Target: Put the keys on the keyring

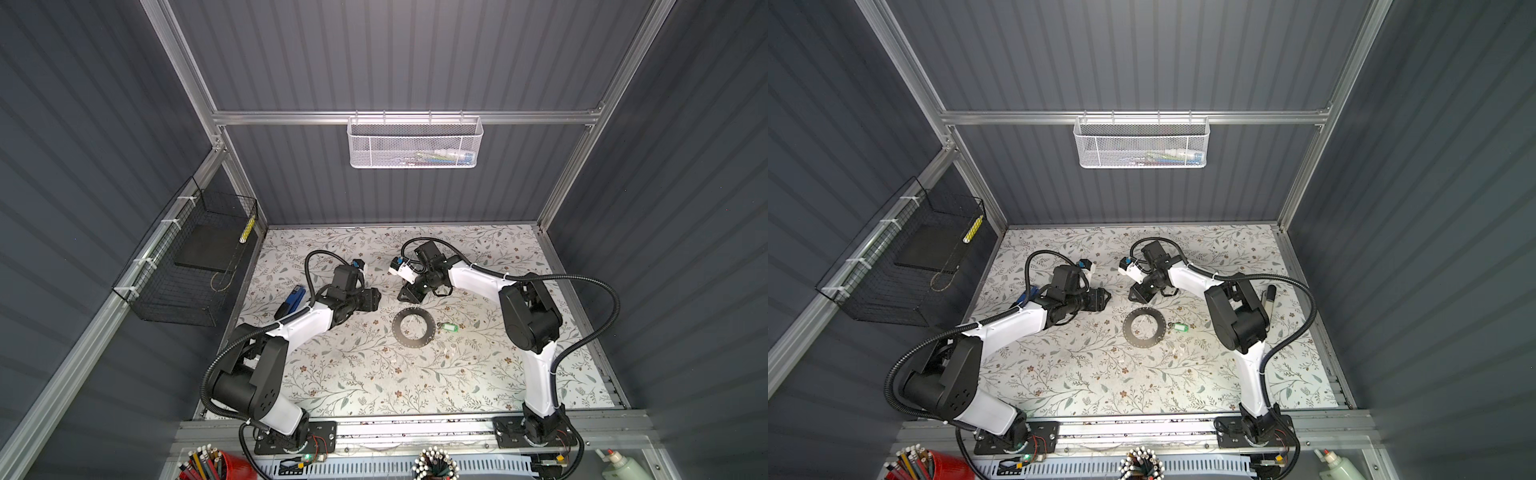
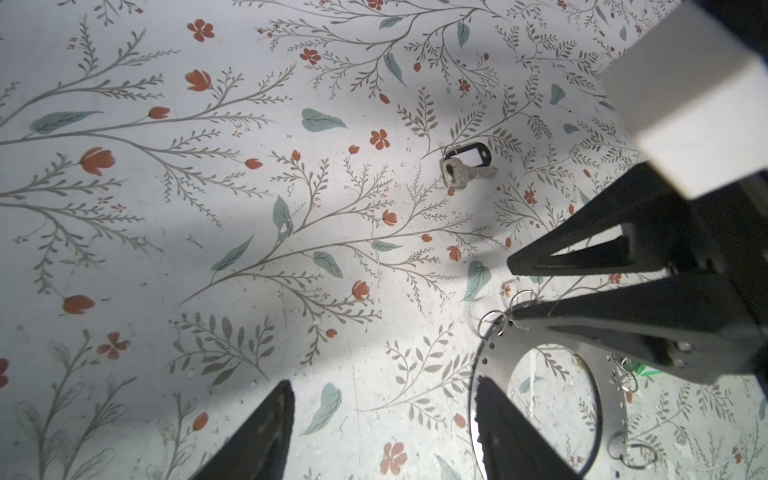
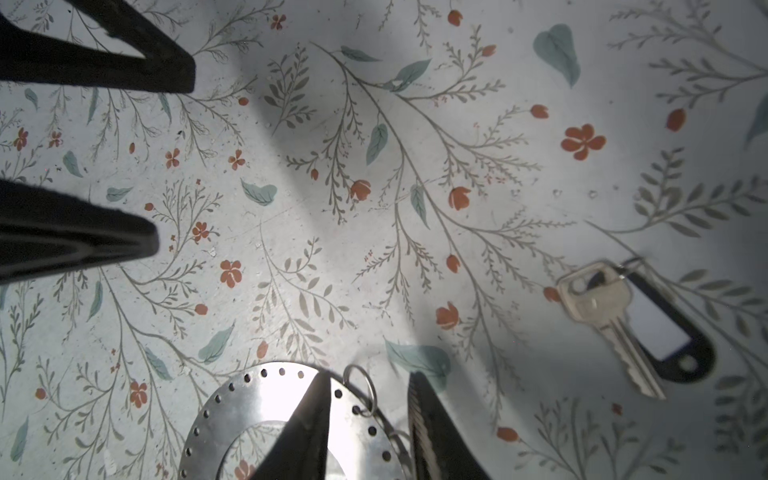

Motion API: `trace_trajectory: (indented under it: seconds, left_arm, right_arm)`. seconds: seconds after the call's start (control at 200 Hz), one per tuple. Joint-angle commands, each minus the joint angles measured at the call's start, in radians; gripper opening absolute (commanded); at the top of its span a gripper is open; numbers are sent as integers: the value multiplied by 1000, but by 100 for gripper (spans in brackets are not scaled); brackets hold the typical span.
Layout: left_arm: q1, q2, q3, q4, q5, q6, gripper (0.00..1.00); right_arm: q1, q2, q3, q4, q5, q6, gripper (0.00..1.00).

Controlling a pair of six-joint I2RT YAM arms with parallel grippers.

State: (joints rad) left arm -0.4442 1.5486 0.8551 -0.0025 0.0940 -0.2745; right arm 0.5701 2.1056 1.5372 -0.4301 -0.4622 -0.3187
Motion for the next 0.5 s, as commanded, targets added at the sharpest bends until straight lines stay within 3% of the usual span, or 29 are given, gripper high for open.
trace_trajectory:
  seconds: [0.0, 0.495]
  left_arm:
    - [5, -22, -16, -24, 7, 8, 70]
    - [6, -30, -28, -14, 46, 32, 70]
  right_arm:
    - [6, 15, 9, -50, 6, 0, 33]
    - [17, 59, 4, -62, 49, -5, 30]
